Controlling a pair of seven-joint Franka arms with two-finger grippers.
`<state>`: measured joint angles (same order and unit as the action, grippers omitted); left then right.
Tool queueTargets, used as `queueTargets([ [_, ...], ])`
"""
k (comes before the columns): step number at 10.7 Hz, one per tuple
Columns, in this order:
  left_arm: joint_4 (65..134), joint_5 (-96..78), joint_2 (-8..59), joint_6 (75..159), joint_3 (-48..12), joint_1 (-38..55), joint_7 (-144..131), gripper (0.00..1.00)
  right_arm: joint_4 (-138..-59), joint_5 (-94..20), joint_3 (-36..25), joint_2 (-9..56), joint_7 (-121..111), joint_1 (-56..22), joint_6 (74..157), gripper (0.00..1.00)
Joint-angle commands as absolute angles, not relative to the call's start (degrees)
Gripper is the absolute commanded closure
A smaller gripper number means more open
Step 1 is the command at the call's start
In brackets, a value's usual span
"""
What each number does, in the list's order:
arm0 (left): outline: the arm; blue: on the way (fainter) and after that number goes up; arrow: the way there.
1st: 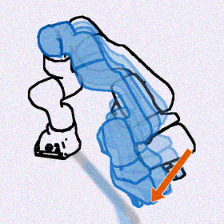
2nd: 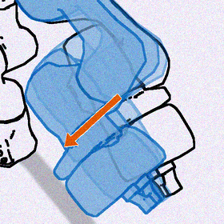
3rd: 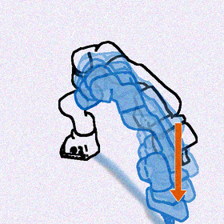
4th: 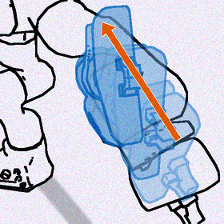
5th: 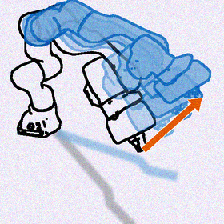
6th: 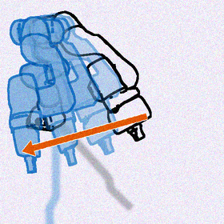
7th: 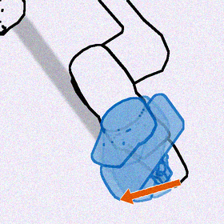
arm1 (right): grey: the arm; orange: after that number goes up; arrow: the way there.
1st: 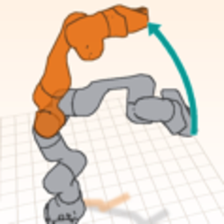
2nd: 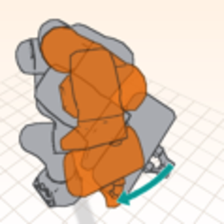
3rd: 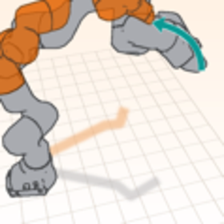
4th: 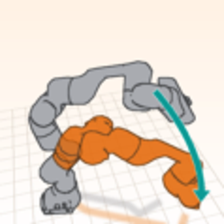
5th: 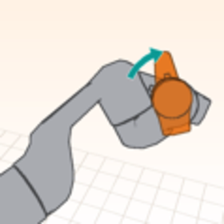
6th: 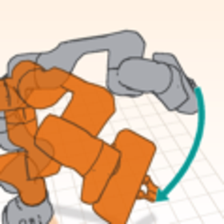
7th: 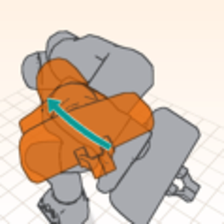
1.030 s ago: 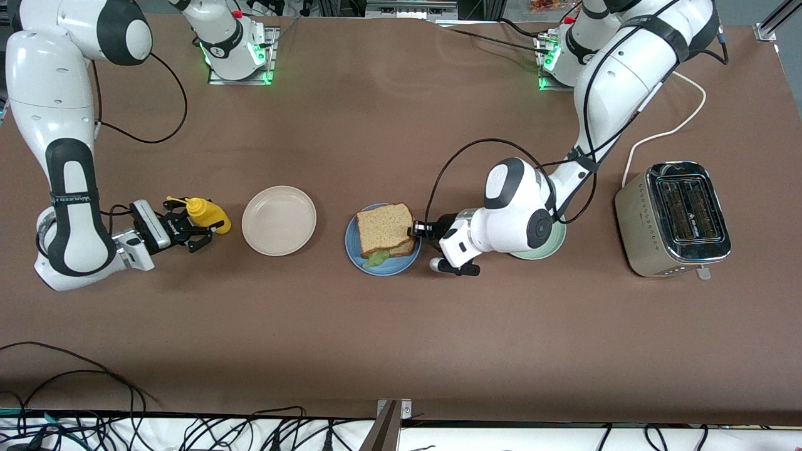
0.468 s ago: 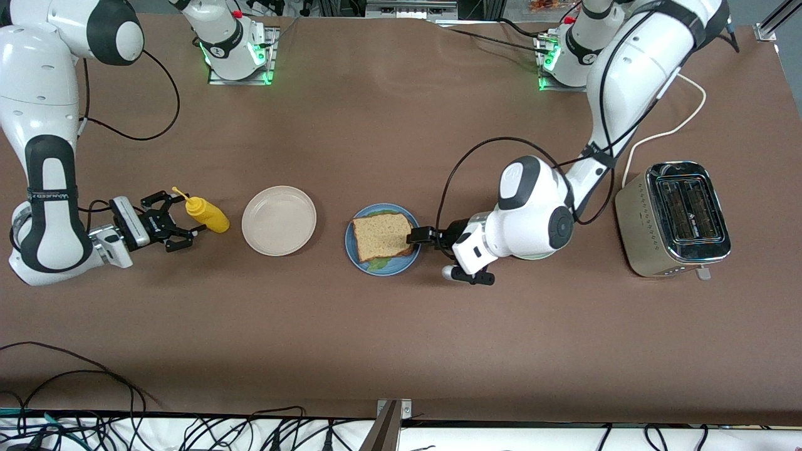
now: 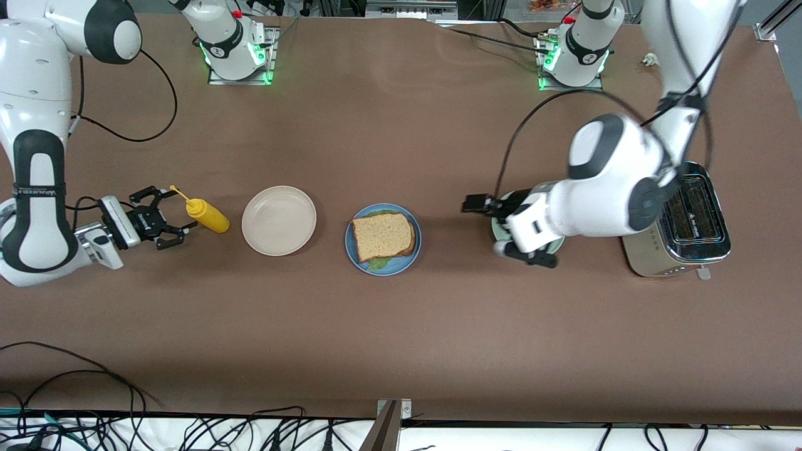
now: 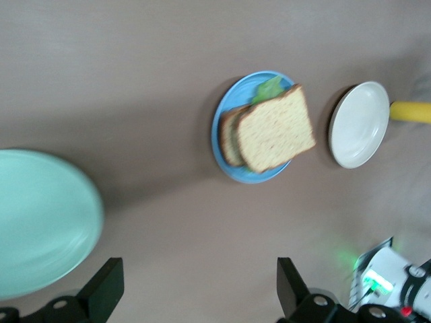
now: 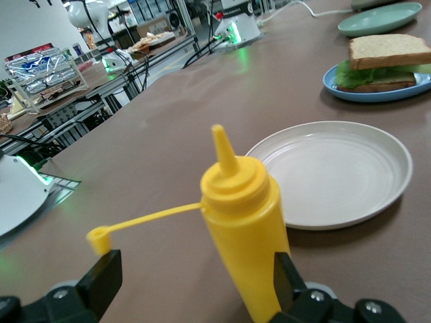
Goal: Make sandwich in blue plate with both arms
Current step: 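Open and withdraw the left gripper while the right gripper releases the mustard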
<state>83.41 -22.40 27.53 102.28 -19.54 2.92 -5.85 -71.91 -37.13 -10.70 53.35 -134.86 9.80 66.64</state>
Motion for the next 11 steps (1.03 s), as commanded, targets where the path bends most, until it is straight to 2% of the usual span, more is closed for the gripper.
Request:
queueTargets([
  [1,85.69,-18.05,16.11,90.82,-11.62,3.08,2.09,0.0,-66.55,-33.93,-10.99,51.6,-125.36,9.93,61.01,0.0],
  [3,85.69,-12.07,11.01,85.98,-8.62,3.08,5.26,0.0,-64.26,-32.0,-10.9,48.88,-118.42,9.76,60.3,0.0],
  [7,85.25,-3.87,2.66,81.48,-4.58,3.16,5.89,0.0,-63.72,-29.89,-10.81,45.28,-109.39,9.06,60.03,0.0],
  [11,85.96,-0.35,-1.93,80.51,-4.66,1.85,5.98,0.0,-63.28,-27.69,-10.9,41.93,-89.86,4.58,60.91,0.0],
])
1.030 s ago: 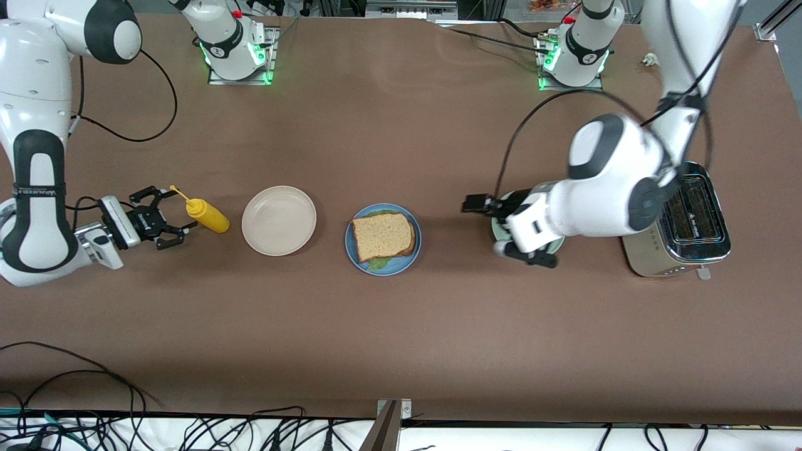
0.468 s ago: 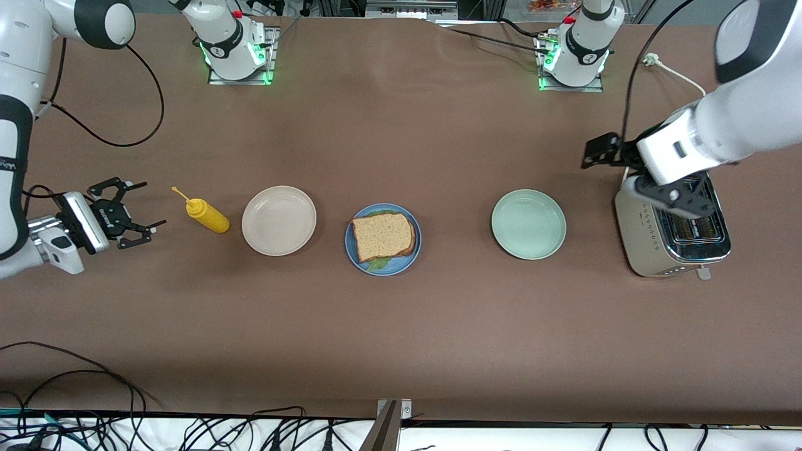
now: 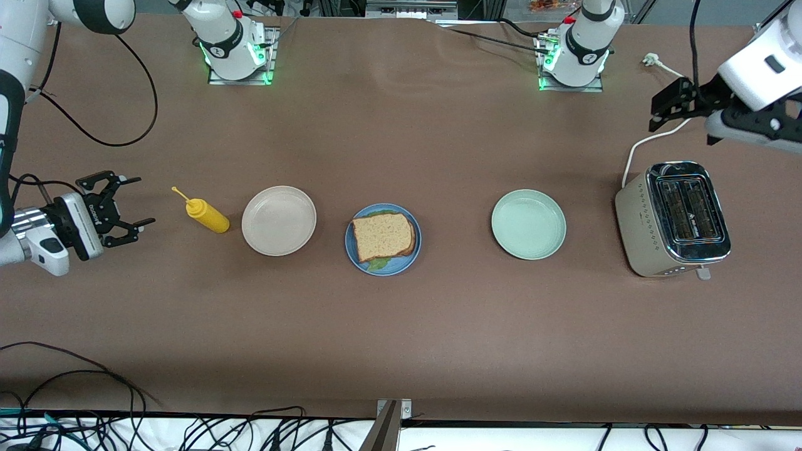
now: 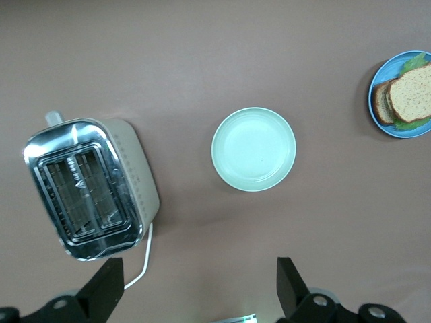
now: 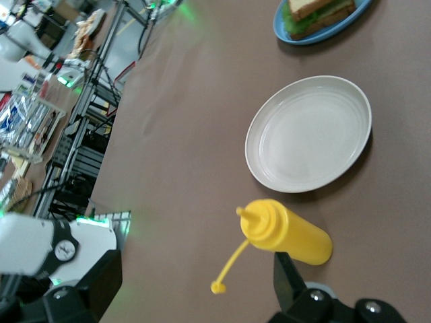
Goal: Make sandwich in blue plate with both arms
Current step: 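Open and withdraw the left gripper while the right gripper releases the mustard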
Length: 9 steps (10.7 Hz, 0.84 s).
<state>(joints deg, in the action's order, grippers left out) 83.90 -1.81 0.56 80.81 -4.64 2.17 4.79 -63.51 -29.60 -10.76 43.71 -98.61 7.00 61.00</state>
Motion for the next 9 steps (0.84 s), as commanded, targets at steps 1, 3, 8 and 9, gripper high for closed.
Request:
queueTargets([
  [1,86.04,-0.44,-1.93,80.42,-4.66,1.85,5.89,0.0,-62.67,-27.69,-10.9,41.4,-85.74,3.87,61.78,0.0],
  [3,86.04,-2.44,-1.85,80.42,-4.57,1.76,5.36,0.0,-60.3,-25.86,-11.07,41.4,-79.3,1.69,62.49,0.0],
  [8,85.87,-3.34,-1.49,80.68,-4.57,0.62,5.71,0.0,-66.76,-14.63,-9.42,31.06,-54.38,-4.21,73.62,0.0],
  [9,85.61,-3.34,-1.41,80.77,-4.57,0.53,5.71,0.0,-71.84,-10.41,-6.45,26.76,-48.31,-4.22,78.18,0.0],
])
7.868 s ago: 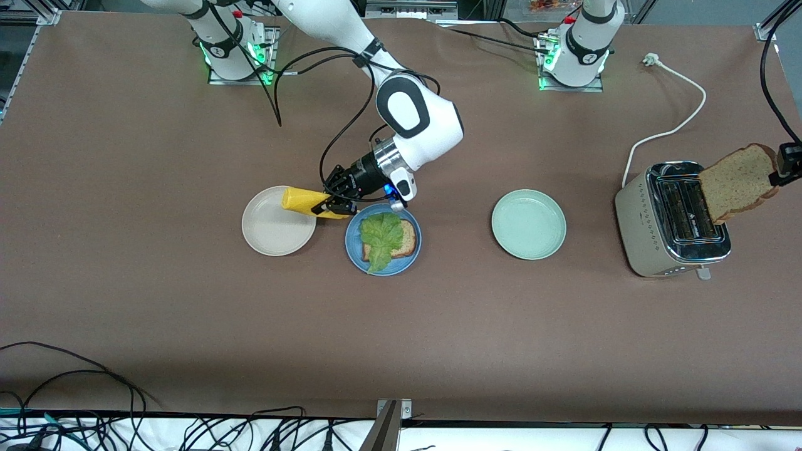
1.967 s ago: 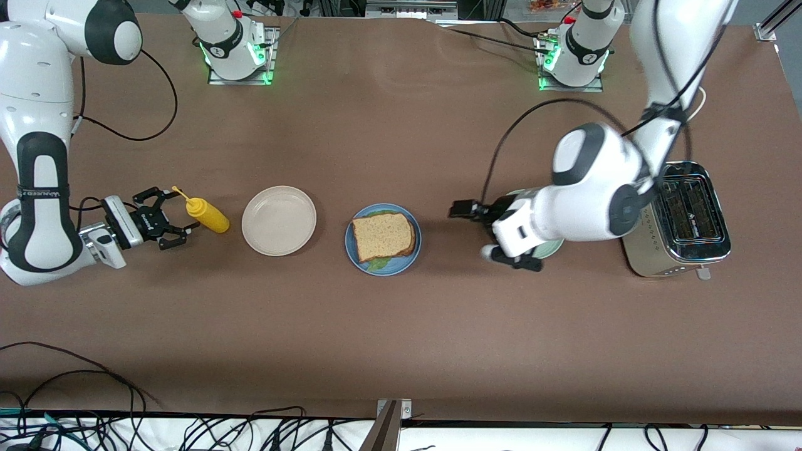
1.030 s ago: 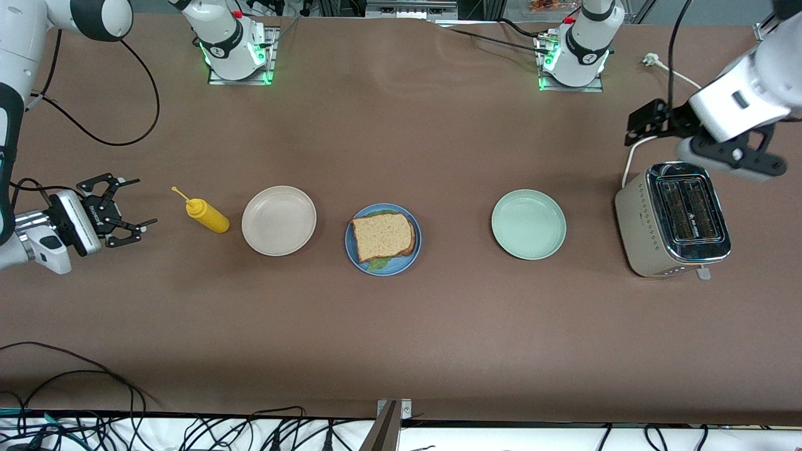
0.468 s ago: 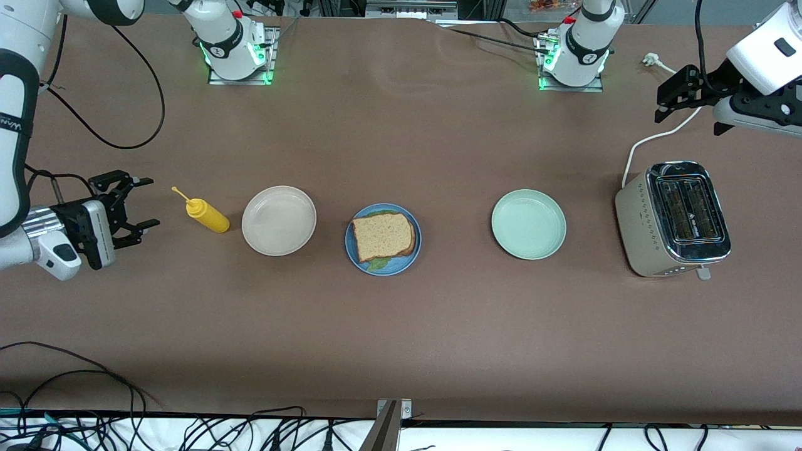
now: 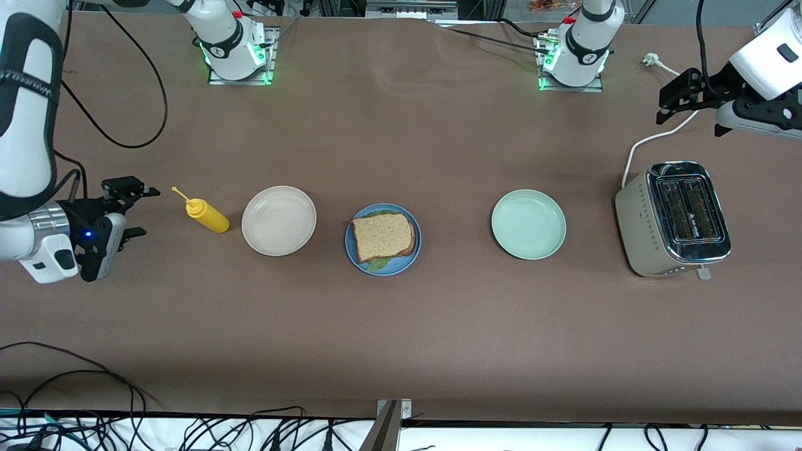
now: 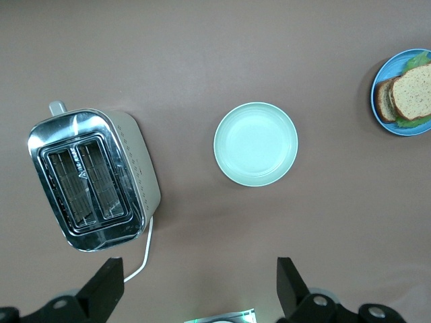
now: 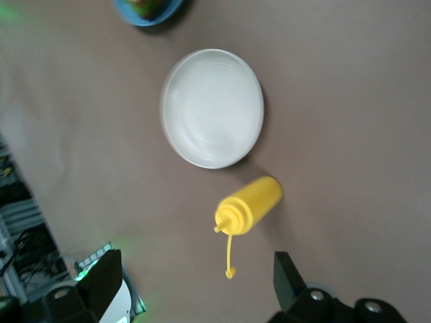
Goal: Make sandwich in blue plate with both arms
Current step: 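Open and withdraw the left gripper while the right gripper releases the mustard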
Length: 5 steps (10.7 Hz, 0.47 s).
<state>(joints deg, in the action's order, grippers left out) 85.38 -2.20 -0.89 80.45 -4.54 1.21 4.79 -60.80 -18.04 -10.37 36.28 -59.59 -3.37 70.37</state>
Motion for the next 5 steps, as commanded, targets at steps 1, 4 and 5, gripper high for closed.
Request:
queueTargets([
  [1,85.61,-3.34,-1.41,80.77,-4.57,0.27,5.8,0.0,-77.46,-6.11,-3.98,22.46,-43.12,-4.04,82.31,0.0],
  [4,85.43,-3.25,-1.49,80.86,-4.66,0.26,5.8,0.0,-92.42,-3.87,-1.32,11.98,-23.08,-1.85,92.26,0.0],
  [5,85.43,-3.16,-1.41,80.95,-4.66,0.26,5.8,0.0,-95.24,-2.3,-0.62,9.52,-18.33,-1.06,92.98,0.0],
])
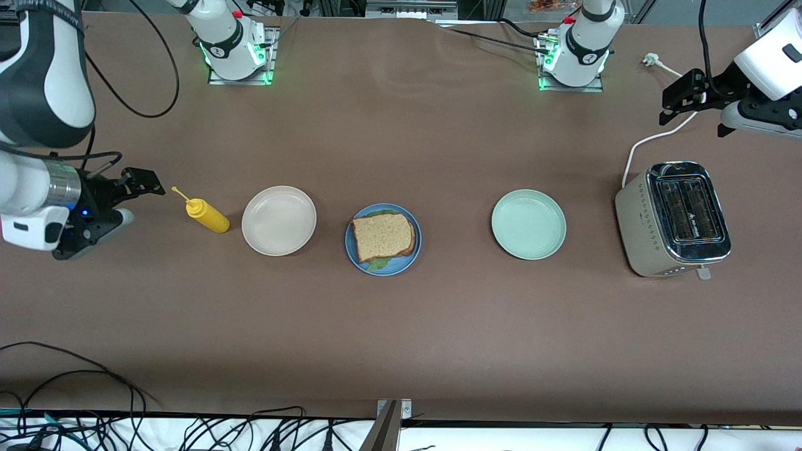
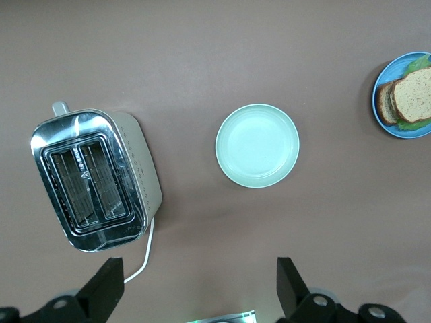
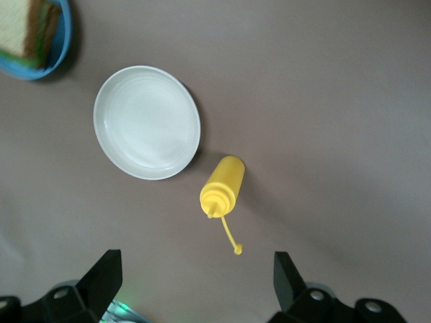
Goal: Make sandwich in blue plate with both arms
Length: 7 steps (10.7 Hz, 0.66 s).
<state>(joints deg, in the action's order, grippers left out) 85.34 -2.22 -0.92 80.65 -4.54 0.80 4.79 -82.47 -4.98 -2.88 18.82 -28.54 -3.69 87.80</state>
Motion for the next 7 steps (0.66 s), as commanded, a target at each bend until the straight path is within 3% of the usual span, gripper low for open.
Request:
queueTargets([
  [1,85.43,-3.16,-1.41,80.95,-4.66,0.26,5.8,0.0,-98.06,0.59,0.25,6.53,-13.15,-0.97,93.77,0.0],
  [3,85.34,-2.9,-1.41,80.95,-4.75,0.35,5.71,0.0,-103.6,1.93,0.96,0.38,-0.42,-1.05,94.92,0.0],
  [7,85.08,-2.55,-1.41,81.3,-4.75,0.35,5.71,0.0,-102.93,1.14,-0.43,-3.78,1.14,-0.62,94.31,0.0],
])
